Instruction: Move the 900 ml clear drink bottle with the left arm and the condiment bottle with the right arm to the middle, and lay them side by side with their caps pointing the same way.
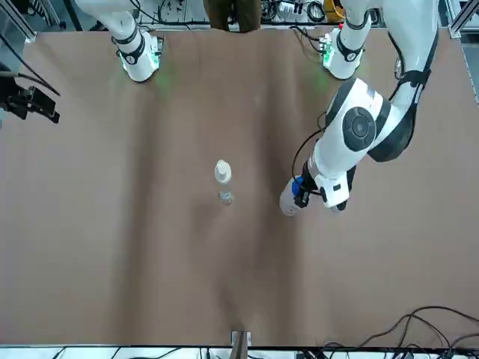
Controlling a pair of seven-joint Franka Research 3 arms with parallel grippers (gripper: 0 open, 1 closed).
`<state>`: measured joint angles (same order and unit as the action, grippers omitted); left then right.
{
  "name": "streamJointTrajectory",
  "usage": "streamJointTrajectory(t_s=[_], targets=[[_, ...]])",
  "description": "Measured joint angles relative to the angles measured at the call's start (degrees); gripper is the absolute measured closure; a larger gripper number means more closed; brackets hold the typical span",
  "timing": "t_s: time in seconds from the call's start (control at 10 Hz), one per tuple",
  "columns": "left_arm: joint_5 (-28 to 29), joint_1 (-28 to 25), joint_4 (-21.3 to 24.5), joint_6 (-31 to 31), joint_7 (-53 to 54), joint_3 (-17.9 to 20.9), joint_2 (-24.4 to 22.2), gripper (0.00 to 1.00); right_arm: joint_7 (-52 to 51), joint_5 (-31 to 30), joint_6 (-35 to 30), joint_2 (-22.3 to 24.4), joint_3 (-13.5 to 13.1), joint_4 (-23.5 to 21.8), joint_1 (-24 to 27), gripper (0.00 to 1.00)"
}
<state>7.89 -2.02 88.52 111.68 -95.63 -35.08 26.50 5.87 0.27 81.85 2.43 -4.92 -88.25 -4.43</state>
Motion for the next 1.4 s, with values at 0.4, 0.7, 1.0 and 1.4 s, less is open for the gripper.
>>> streamJointTrajectory(t_s=[0.4,0.7,1.0,1.4], targets=[[1.9,0.8,0.2,0.1,0.0,0.0,0.1,0.24,0.0,0.0,0.6,0.1,0.2,-0.3,-0.6,0.01],[3.6,0.5,0.1,0.1,0.0,0.1,0.1,0.00,0.0,0.0,0.7,0.1,0.2,-0.3,-0.8,0.01],[3.7,-0.3,-0.6,-2.9,1.1,0.0,-2.9,0.00,0.0,0.0,0.7,0.1,0.2,-0.4,-0.8,0.01],[3.7,-2.0,-1.1,-13.1,17.6,-0.2,-9.5,0.00,0.0,0.1,0.7,0.1,0.3,-0.5,-0.9,0.01]])
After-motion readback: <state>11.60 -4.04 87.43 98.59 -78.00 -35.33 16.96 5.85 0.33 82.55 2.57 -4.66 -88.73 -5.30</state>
